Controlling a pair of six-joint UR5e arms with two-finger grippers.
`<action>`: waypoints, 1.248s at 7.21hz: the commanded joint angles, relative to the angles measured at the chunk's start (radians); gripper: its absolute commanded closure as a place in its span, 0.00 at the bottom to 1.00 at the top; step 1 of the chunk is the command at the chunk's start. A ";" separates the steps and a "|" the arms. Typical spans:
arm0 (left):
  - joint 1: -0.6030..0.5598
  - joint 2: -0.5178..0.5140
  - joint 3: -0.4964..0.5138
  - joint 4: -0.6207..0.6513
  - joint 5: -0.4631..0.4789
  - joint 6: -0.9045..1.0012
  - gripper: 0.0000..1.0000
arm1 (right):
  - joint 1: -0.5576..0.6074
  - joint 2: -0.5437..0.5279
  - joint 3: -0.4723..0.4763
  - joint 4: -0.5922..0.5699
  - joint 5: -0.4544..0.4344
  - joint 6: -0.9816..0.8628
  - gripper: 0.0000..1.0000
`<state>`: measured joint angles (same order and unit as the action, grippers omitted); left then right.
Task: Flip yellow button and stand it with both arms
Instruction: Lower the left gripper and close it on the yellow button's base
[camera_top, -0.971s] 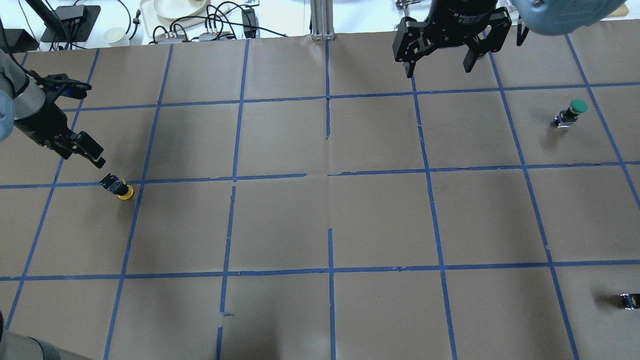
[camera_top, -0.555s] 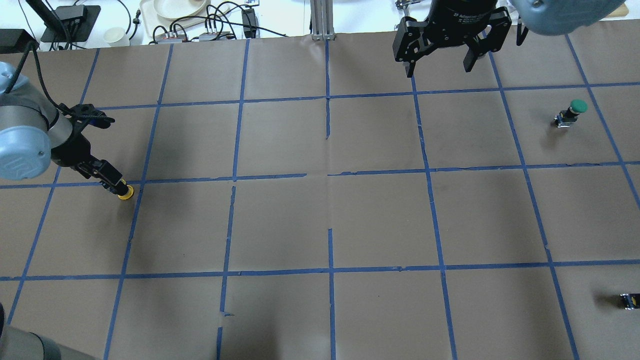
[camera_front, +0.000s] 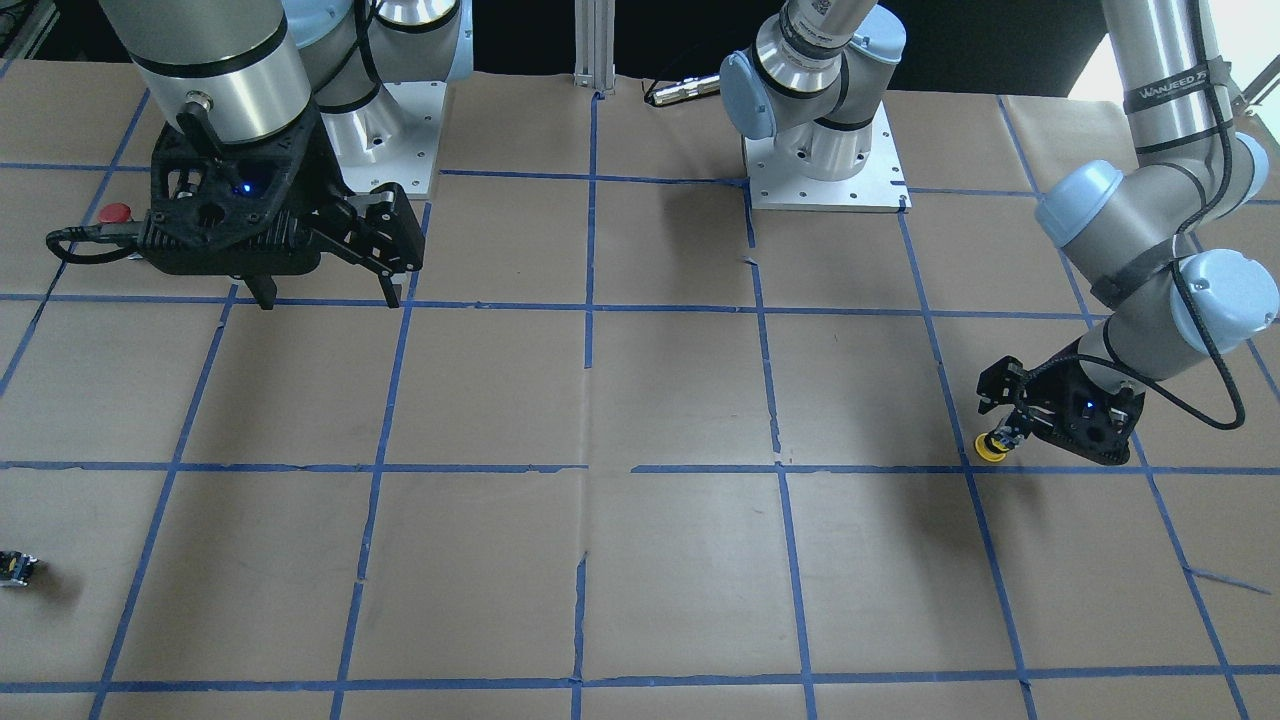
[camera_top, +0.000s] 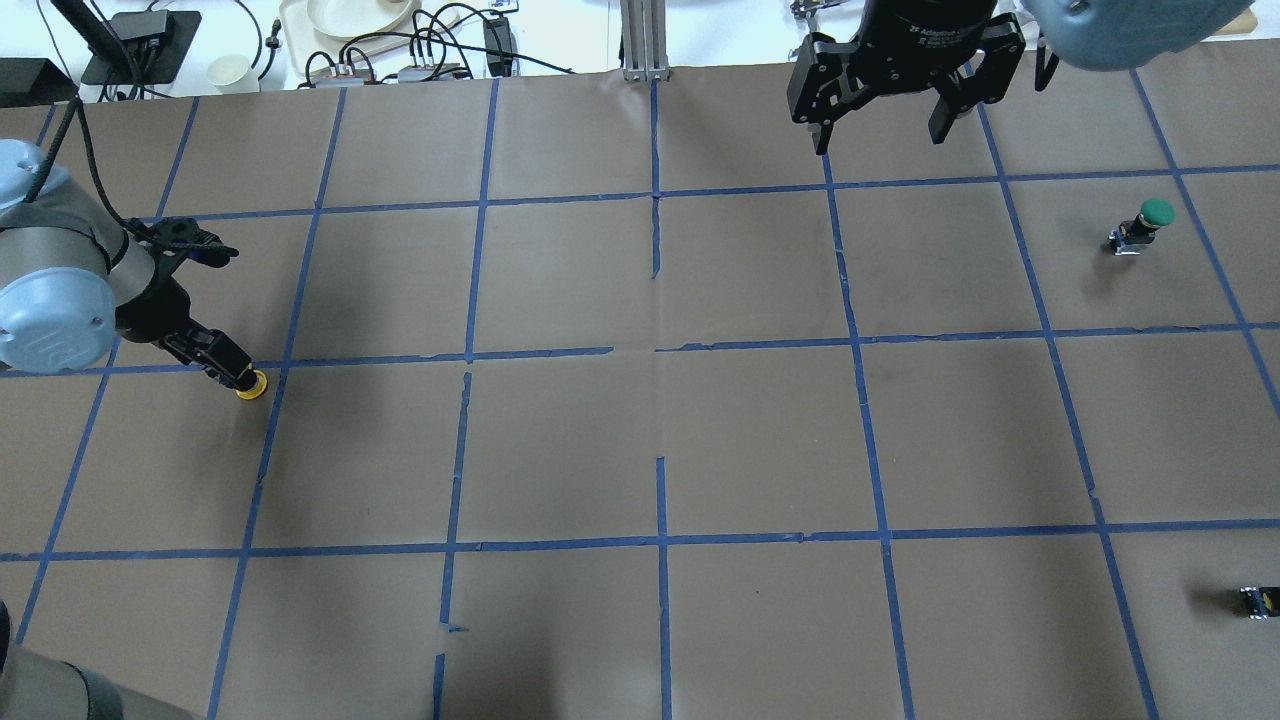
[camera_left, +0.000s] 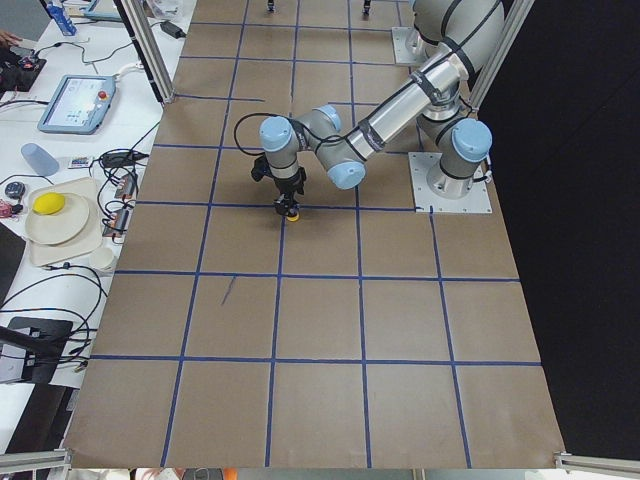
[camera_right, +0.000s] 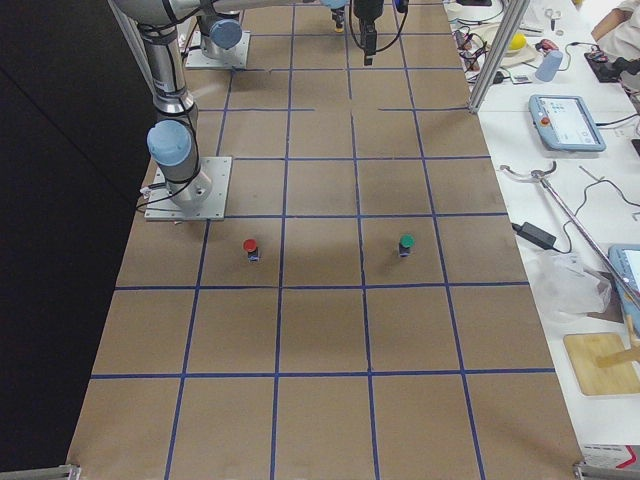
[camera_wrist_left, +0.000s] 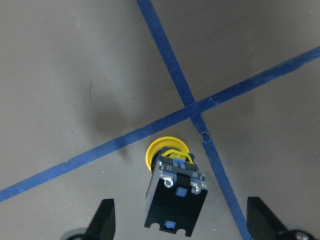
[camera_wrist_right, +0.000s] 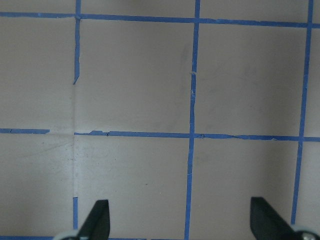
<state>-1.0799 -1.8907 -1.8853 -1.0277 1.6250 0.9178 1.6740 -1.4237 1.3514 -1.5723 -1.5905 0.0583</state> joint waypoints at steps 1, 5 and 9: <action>0.000 -0.019 0.006 0.020 -0.002 0.053 0.13 | -0.002 -0.001 0.000 0.000 0.001 0.002 0.01; -0.002 -0.018 0.005 0.012 -0.010 0.055 0.77 | -0.004 0.000 0.000 -0.005 0.003 0.003 0.01; -0.017 0.041 0.034 -0.065 -0.071 -0.125 0.99 | -0.004 0.000 0.000 -0.005 0.001 0.005 0.01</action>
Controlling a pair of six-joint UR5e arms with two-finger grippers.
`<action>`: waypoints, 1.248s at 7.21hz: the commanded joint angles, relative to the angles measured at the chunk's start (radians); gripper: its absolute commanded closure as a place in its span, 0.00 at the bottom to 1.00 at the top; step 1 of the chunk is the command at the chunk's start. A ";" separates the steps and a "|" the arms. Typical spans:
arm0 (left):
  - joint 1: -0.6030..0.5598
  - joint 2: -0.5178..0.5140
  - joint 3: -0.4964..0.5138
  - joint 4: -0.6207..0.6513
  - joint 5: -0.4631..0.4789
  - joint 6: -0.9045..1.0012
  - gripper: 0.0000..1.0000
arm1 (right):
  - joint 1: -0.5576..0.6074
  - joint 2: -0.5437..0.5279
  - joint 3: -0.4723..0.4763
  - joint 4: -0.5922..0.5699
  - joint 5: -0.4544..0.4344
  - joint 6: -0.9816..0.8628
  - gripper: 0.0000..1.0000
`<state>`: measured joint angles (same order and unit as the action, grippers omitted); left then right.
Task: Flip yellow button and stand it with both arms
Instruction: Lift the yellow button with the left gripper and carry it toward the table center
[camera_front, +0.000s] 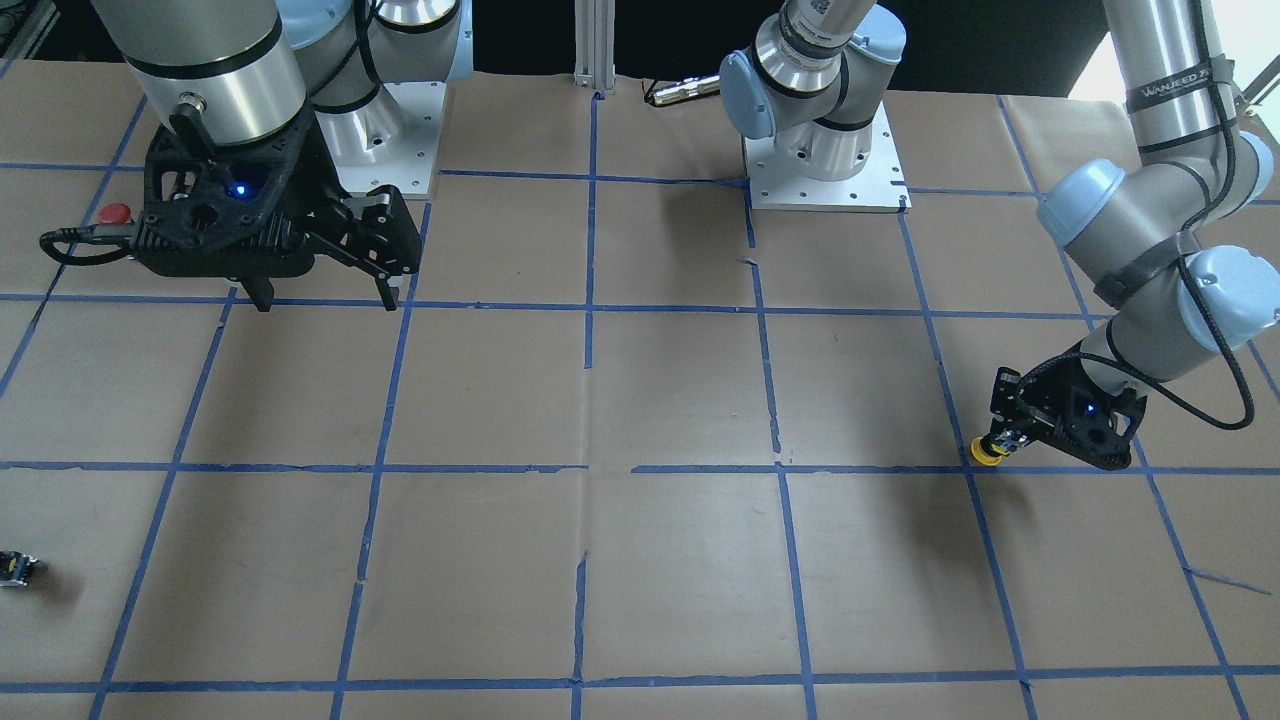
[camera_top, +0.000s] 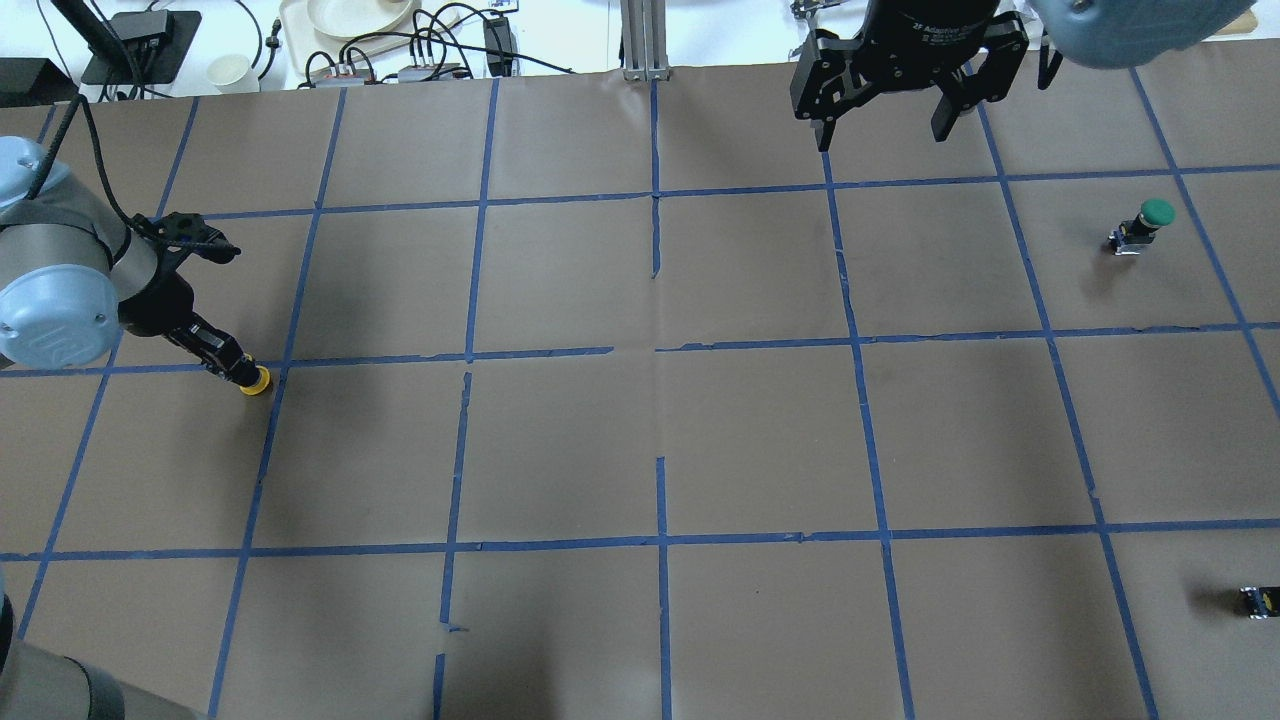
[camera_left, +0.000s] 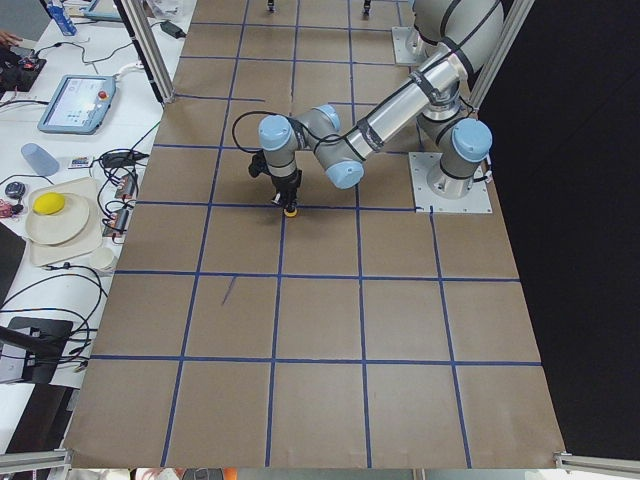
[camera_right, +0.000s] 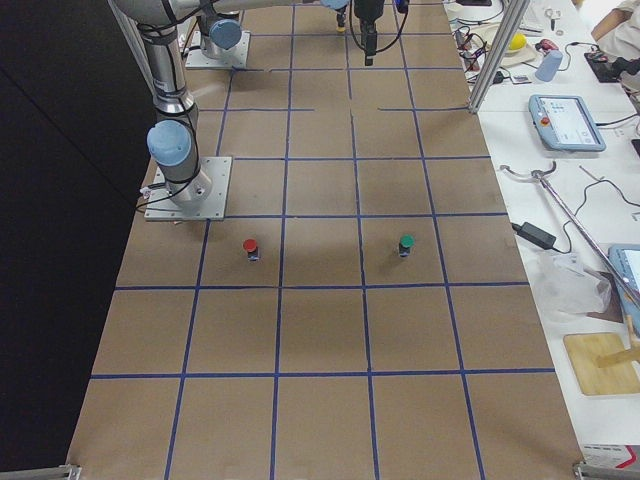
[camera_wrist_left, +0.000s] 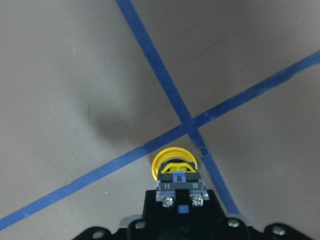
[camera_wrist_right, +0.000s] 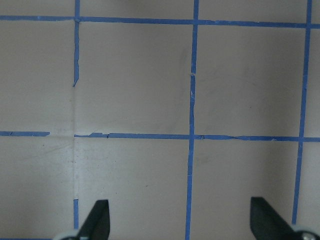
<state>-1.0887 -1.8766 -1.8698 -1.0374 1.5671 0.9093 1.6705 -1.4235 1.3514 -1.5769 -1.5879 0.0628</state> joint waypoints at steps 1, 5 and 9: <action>-0.014 0.043 0.073 -0.185 -0.025 -0.309 0.99 | 0.000 -0.002 0.000 0.000 0.000 0.000 0.01; -0.112 0.063 0.308 -0.645 -0.490 -0.821 0.96 | -0.072 -0.005 -0.002 0.009 0.044 -0.001 0.01; -0.242 0.071 0.311 -0.753 -0.913 -1.114 0.96 | -0.335 -0.020 -0.002 0.154 0.374 -0.006 0.01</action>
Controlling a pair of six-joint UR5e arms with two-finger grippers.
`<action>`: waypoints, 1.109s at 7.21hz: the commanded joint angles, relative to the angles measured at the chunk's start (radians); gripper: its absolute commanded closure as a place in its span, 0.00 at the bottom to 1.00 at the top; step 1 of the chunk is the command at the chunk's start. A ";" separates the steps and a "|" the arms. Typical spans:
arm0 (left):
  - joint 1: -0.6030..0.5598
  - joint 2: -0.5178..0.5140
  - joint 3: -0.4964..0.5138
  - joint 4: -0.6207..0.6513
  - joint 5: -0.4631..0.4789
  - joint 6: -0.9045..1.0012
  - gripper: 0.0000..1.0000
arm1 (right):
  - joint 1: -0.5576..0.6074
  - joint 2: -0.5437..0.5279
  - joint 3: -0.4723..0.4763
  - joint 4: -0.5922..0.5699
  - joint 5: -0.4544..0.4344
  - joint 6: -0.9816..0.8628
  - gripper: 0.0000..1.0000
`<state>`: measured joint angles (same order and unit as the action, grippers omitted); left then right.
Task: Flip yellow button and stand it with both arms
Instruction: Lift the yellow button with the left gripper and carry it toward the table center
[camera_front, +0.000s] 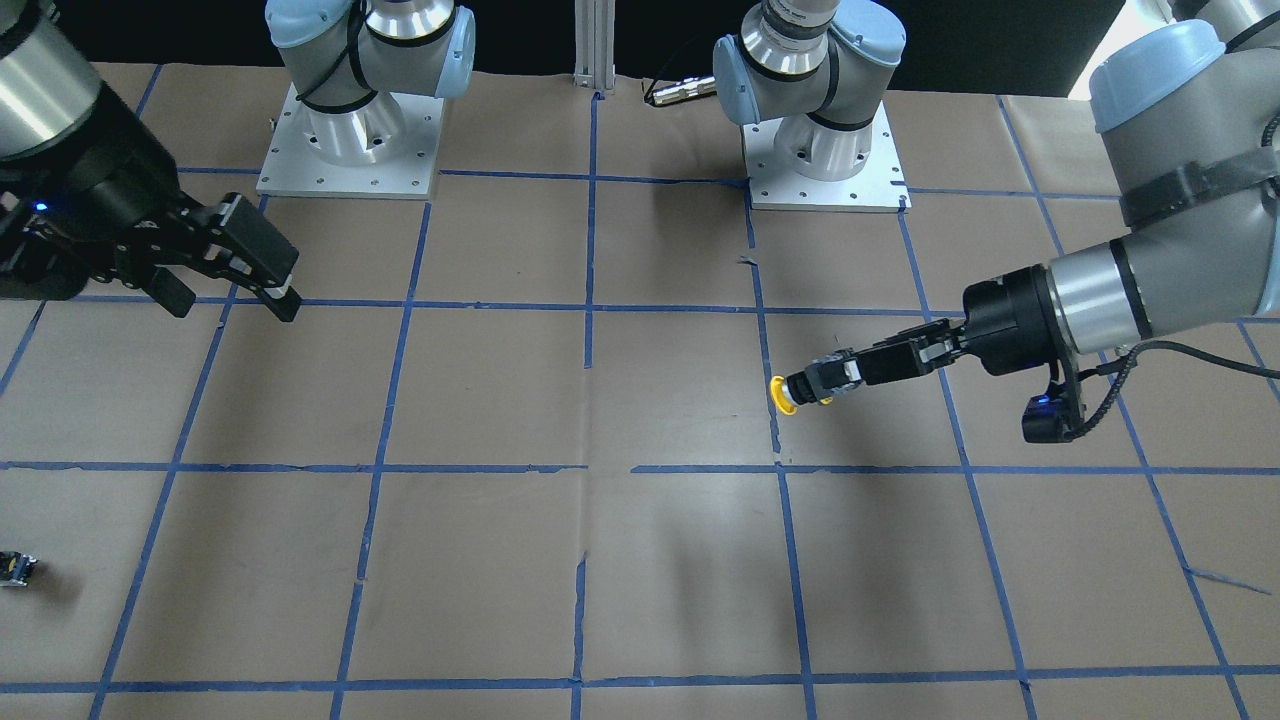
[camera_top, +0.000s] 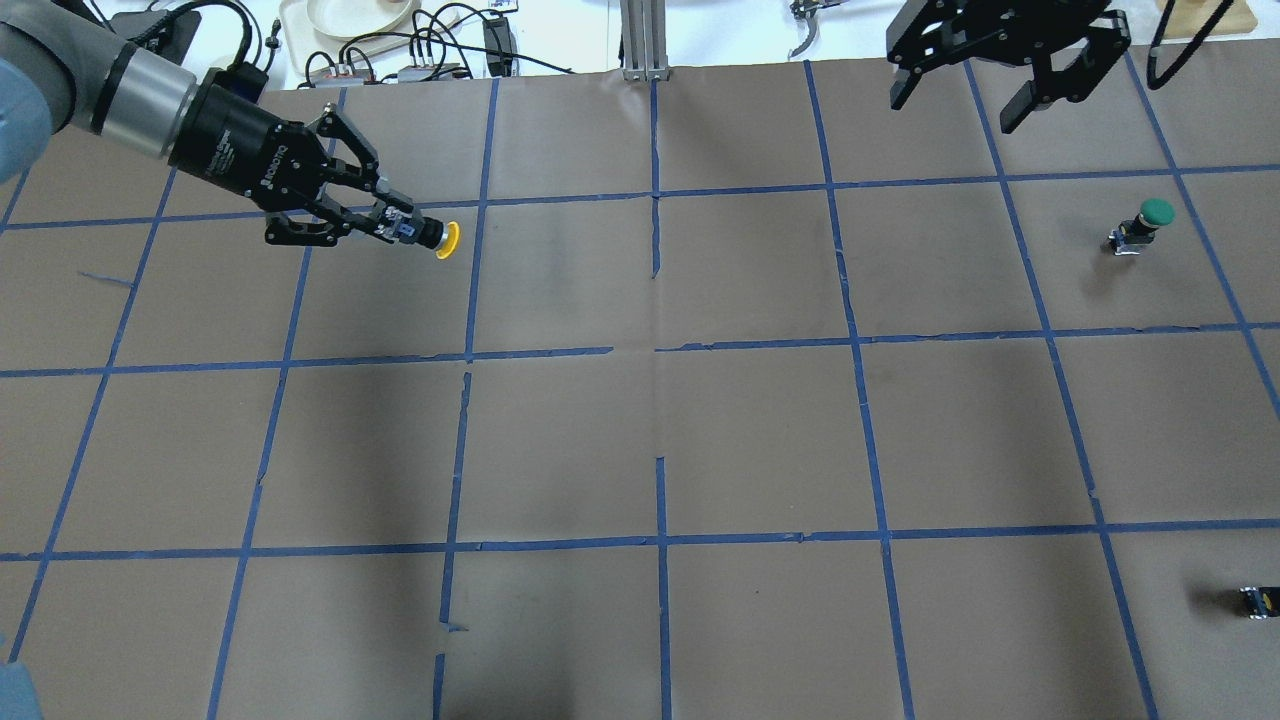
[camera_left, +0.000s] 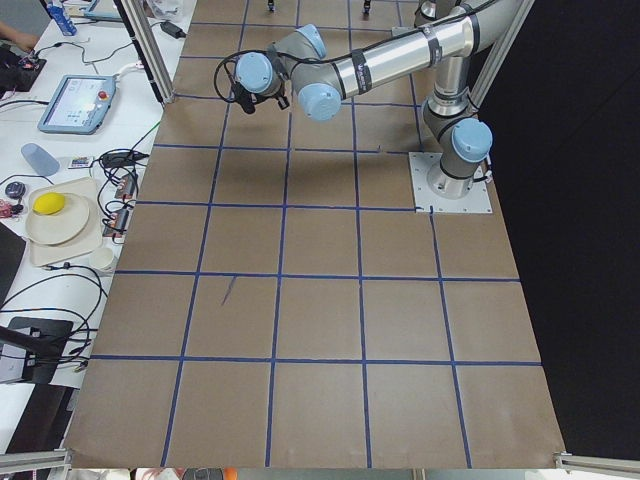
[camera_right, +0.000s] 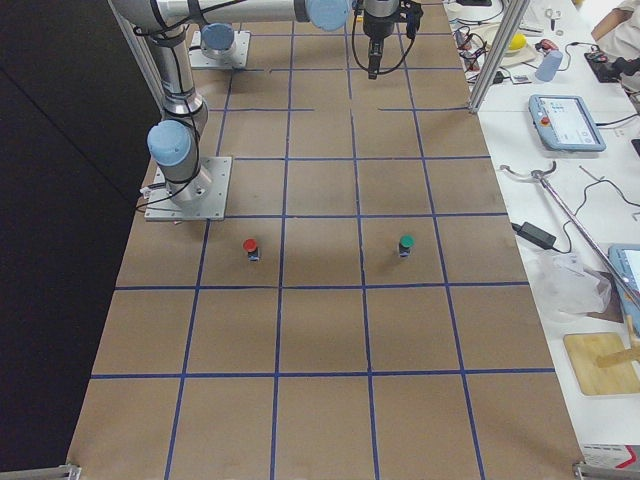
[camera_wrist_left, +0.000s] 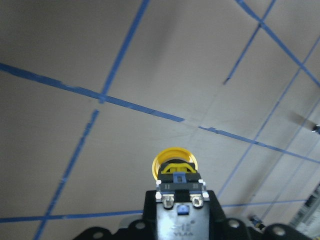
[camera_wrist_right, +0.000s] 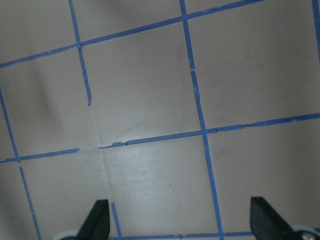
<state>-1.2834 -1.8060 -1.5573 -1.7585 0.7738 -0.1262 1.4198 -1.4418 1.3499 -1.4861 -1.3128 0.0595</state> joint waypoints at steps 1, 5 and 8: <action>-0.081 0.002 -0.006 -0.038 -0.225 -0.160 0.96 | -0.144 -0.002 0.000 0.142 0.194 -0.006 0.01; -0.163 -0.003 -0.042 -0.042 -0.592 -0.268 0.96 | -0.210 -0.003 0.070 0.420 0.673 0.000 0.01; -0.200 0.001 -0.078 -0.042 -0.730 -0.277 0.96 | -0.119 0.000 0.149 0.485 0.937 -0.003 0.01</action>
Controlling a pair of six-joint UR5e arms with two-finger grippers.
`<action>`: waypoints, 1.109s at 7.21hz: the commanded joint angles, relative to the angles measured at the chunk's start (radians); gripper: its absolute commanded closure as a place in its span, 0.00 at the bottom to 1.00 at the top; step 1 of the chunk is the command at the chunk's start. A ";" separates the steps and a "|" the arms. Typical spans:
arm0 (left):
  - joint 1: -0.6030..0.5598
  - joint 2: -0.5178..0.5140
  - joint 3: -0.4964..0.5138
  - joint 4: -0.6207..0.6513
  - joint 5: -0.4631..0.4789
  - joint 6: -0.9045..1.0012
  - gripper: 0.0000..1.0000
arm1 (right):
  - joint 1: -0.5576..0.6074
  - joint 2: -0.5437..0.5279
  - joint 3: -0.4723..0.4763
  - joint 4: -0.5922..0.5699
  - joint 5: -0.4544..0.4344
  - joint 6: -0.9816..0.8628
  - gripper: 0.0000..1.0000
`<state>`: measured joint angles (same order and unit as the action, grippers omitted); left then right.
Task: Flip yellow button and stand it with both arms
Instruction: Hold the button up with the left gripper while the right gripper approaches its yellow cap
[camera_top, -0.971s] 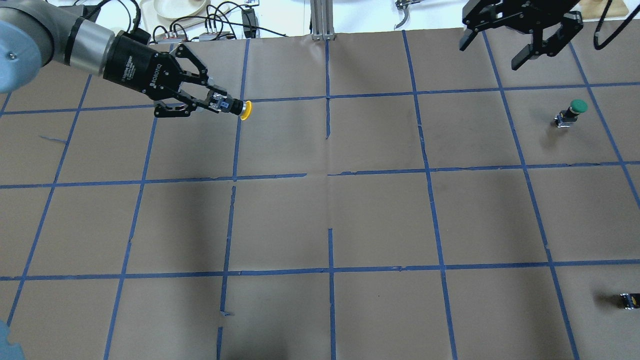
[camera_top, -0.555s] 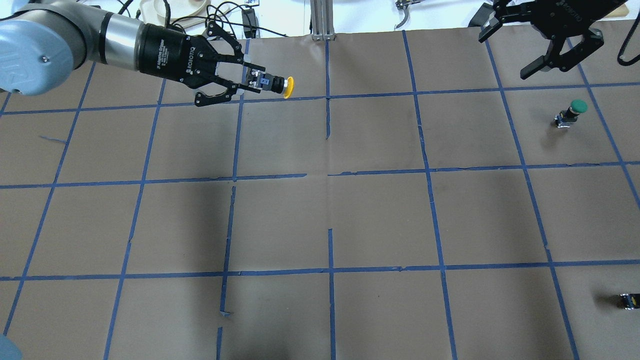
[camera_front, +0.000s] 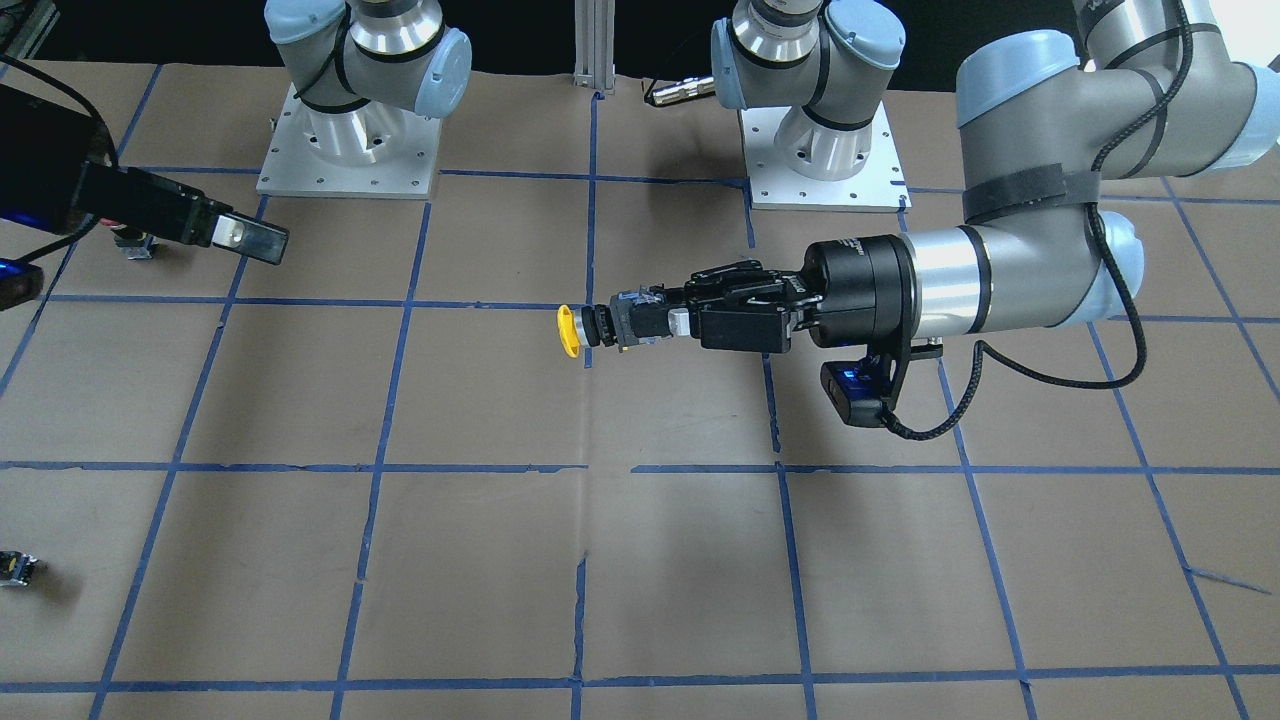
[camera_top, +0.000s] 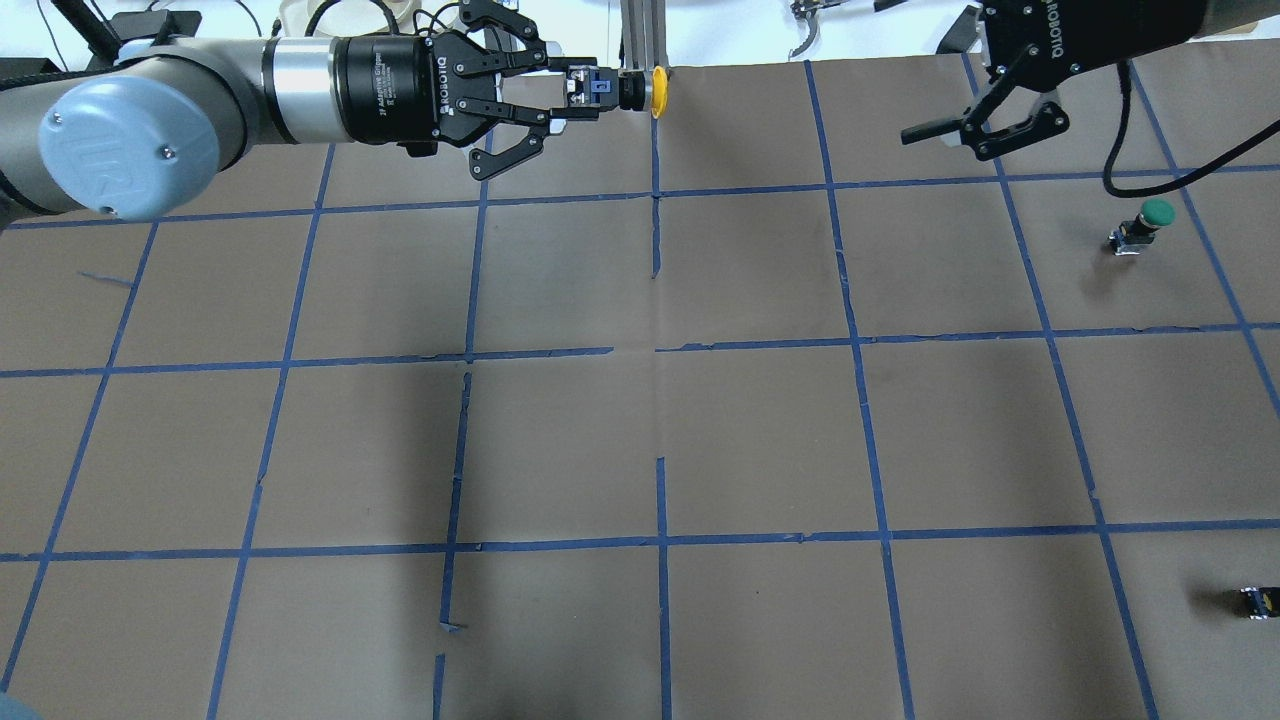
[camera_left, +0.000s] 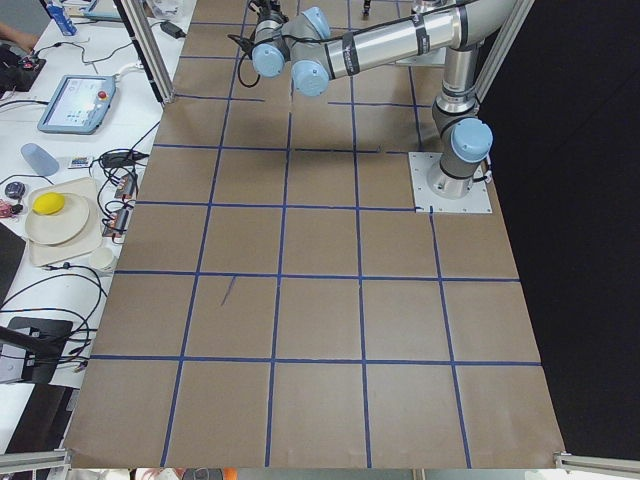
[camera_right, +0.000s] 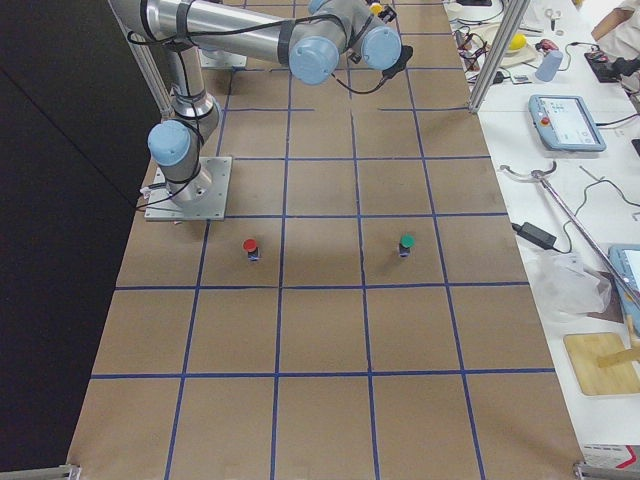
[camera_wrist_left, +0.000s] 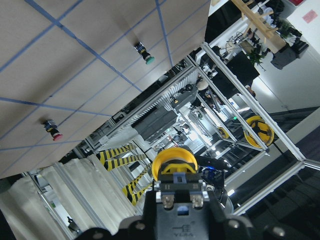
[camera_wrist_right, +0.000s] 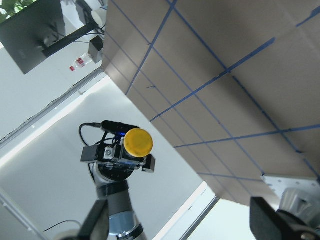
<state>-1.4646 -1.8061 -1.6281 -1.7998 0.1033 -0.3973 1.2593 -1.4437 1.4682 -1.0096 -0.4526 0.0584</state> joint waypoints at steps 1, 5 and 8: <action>-0.031 0.004 -0.006 0.000 -0.097 -0.034 0.96 | 0.089 0.023 0.035 0.005 0.162 -0.003 0.01; -0.053 0.008 -0.027 0.000 -0.185 -0.068 0.96 | 0.166 0.060 0.035 -0.036 0.201 0.000 0.01; -0.051 0.017 -0.029 0.000 -0.185 -0.071 0.96 | 0.180 0.072 0.029 -0.075 0.266 0.001 0.01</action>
<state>-1.5166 -1.7927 -1.6559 -1.7994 -0.0807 -0.4663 1.4366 -1.3755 1.4975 -1.0623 -0.1961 0.0595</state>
